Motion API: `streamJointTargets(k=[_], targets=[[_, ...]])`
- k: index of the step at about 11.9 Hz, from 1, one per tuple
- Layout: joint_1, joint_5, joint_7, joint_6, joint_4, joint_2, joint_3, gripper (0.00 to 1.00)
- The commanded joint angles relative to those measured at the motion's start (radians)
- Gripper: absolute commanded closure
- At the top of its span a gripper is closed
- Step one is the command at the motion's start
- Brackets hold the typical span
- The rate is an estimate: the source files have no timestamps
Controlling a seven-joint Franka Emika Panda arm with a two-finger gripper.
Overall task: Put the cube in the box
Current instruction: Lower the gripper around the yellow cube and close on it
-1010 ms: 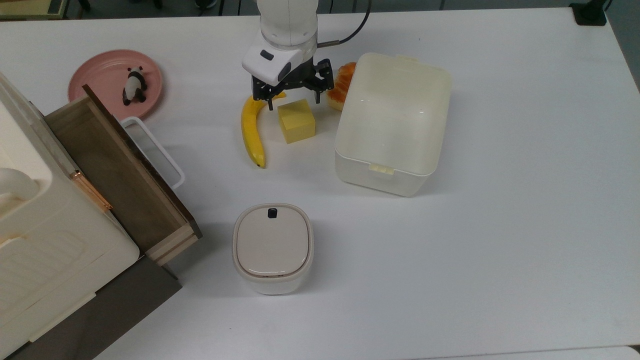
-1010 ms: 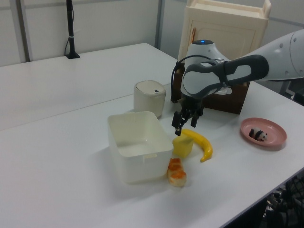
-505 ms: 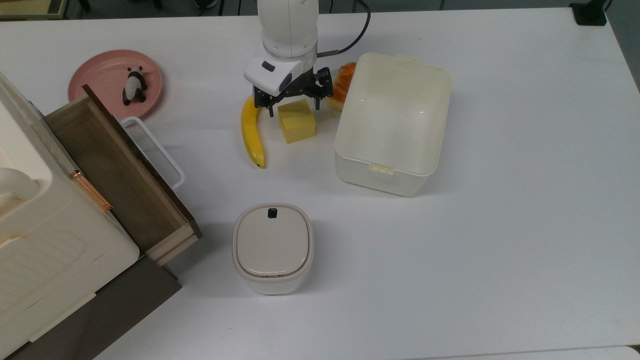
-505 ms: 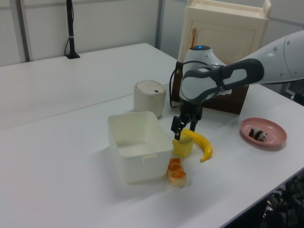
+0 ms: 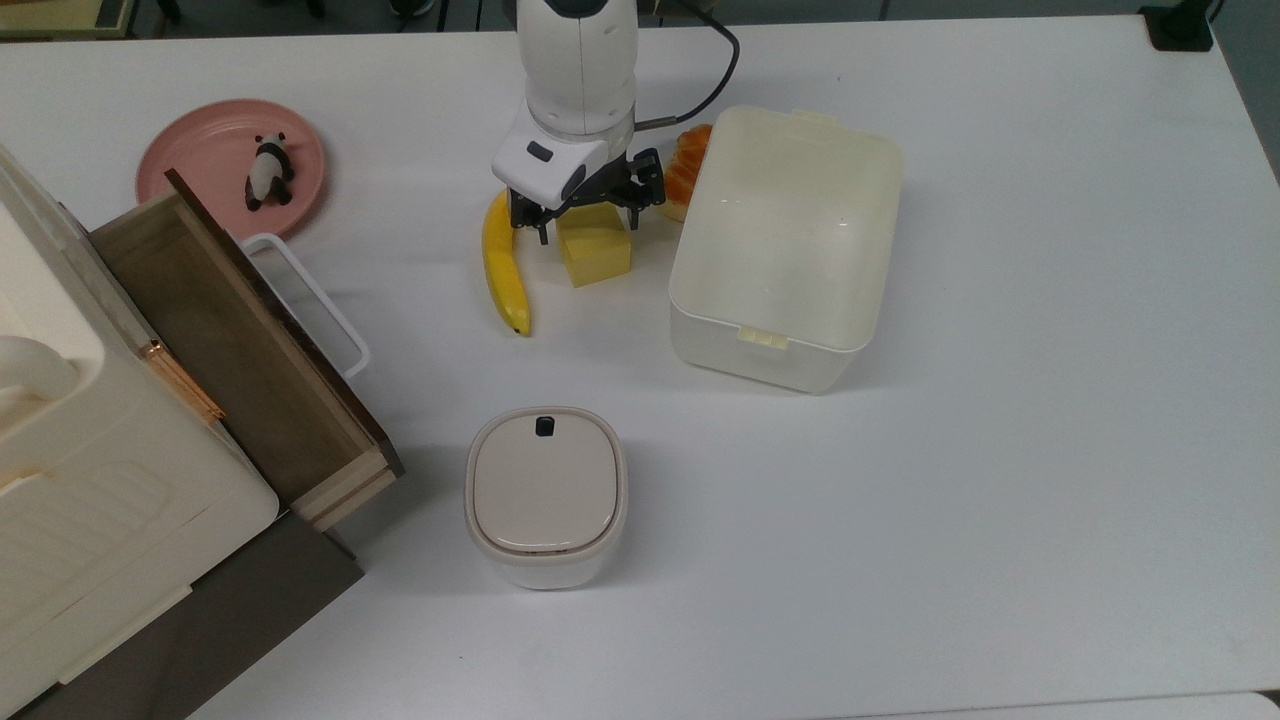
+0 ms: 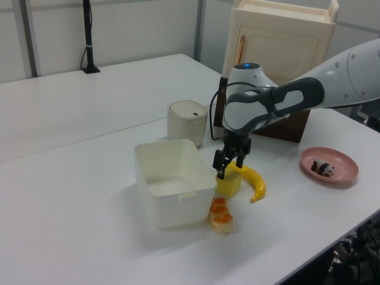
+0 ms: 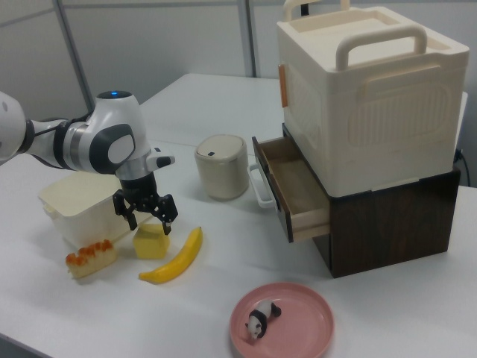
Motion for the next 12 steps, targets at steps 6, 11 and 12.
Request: streamJointTargets(k=[6, 11, 12], targets=[[0.012, -0.03, -0.015, 0.028, -0.02, 0.013, -0.007, 0.01], [0.012, -0.036, -0.015, 0.028, -0.02, 0.013, -0.007, 0.45], [0.011, -0.036, -0.015, 0.028, -0.02, 0.013, -0.007, 0.45]])
